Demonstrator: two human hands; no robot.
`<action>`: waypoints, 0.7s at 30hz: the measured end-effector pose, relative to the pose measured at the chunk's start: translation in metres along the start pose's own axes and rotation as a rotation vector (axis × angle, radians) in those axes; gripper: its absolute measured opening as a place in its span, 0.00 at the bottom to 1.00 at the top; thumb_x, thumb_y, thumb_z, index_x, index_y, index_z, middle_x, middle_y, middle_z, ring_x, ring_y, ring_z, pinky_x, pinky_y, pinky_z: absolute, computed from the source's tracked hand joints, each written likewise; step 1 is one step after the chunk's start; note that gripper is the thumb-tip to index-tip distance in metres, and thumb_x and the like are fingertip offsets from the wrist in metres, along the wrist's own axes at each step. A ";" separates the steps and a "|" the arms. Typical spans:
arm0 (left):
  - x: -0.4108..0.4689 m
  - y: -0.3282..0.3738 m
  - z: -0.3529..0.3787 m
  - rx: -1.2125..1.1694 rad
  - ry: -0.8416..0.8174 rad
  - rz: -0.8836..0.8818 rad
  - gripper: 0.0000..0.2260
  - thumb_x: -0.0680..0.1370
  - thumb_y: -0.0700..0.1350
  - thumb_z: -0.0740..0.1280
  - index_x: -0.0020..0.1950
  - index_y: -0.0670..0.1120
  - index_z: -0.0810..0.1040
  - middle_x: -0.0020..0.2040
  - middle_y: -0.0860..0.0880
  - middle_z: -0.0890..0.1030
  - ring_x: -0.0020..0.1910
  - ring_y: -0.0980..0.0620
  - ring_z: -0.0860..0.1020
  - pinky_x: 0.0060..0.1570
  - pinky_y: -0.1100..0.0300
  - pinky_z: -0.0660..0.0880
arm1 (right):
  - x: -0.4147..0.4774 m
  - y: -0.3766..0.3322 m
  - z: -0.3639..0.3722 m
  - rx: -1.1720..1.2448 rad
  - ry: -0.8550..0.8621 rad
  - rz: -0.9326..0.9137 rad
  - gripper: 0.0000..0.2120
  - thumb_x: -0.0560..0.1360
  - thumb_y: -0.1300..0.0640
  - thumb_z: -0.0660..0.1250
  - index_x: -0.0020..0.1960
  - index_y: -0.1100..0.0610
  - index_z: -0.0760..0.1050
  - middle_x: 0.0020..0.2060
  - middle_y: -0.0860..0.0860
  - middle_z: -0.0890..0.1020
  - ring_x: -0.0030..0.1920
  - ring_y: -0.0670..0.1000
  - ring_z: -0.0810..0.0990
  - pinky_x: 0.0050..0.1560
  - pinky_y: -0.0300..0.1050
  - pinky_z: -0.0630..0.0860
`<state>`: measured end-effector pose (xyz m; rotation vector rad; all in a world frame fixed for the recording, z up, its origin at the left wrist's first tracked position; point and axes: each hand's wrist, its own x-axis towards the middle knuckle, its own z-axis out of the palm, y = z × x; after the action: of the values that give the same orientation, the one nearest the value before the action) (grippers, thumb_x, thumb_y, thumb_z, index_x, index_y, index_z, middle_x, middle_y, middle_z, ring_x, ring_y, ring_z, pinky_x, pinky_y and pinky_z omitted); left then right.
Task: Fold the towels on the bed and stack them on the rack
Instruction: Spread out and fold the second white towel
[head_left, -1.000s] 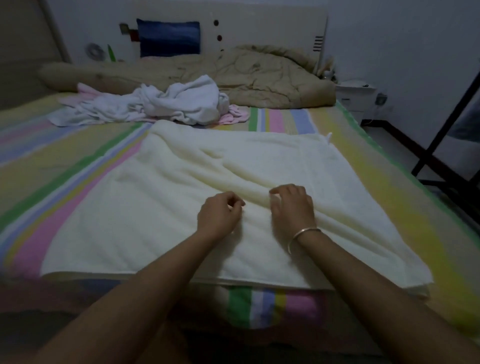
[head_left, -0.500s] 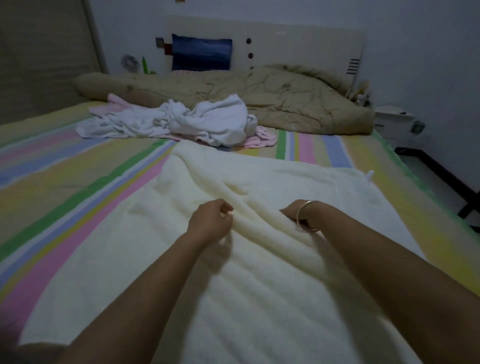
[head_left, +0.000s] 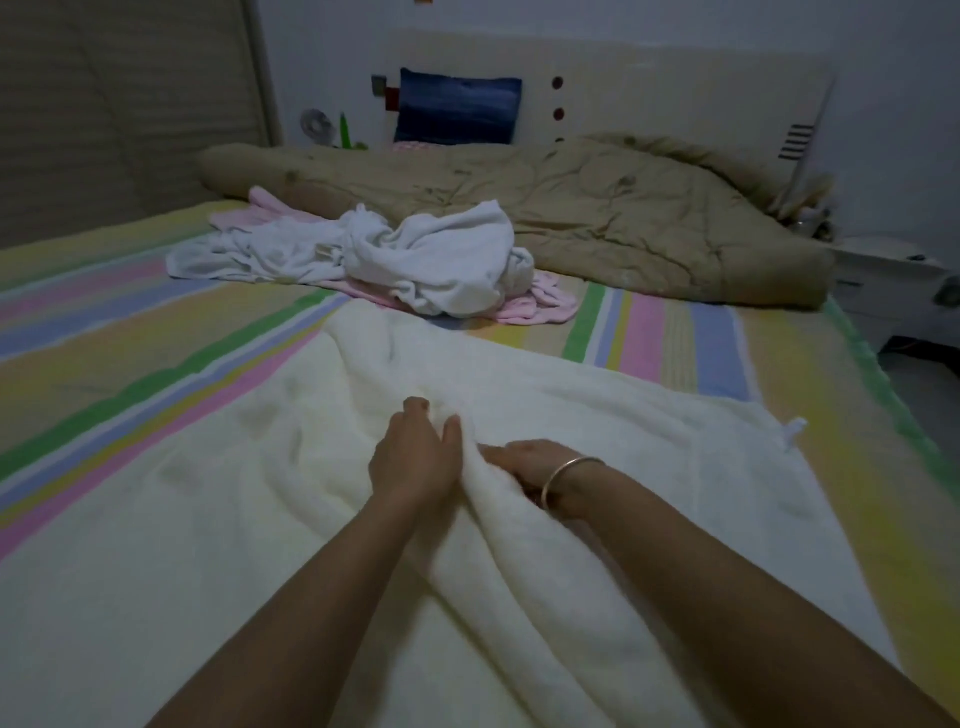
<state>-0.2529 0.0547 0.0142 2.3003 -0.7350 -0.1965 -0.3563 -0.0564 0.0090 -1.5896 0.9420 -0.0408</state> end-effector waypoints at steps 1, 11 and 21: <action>0.001 0.010 0.010 0.037 0.006 0.027 0.23 0.79 0.56 0.60 0.70 0.46 0.65 0.64 0.43 0.74 0.62 0.41 0.74 0.59 0.51 0.70 | 0.001 0.002 -0.024 -0.073 0.143 -0.068 0.16 0.70 0.45 0.73 0.39 0.57 0.78 0.35 0.51 0.80 0.37 0.50 0.78 0.41 0.41 0.73; -0.018 0.062 0.103 0.397 -0.264 0.302 0.27 0.80 0.53 0.57 0.78 0.50 0.55 0.76 0.43 0.59 0.73 0.42 0.59 0.72 0.51 0.56 | -0.018 0.025 -0.194 0.486 0.493 0.000 0.25 0.78 0.39 0.59 0.41 0.61 0.77 0.34 0.56 0.80 0.36 0.55 0.79 0.36 0.44 0.67; 0.001 0.096 0.110 0.052 -0.069 0.509 0.17 0.74 0.44 0.58 0.62 0.48 0.75 0.62 0.48 0.75 0.62 0.47 0.72 0.61 0.55 0.68 | 0.026 0.065 -0.188 -0.394 0.484 0.001 0.20 0.77 0.48 0.61 0.56 0.64 0.80 0.56 0.61 0.80 0.57 0.55 0.78 0.55 0.46 0.72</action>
<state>-0.3322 -0.0664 -0.0035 2.0809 -1.3419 -0.0204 -0.4708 -0.2202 -0.0064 -1.9898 1.3880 -0.2624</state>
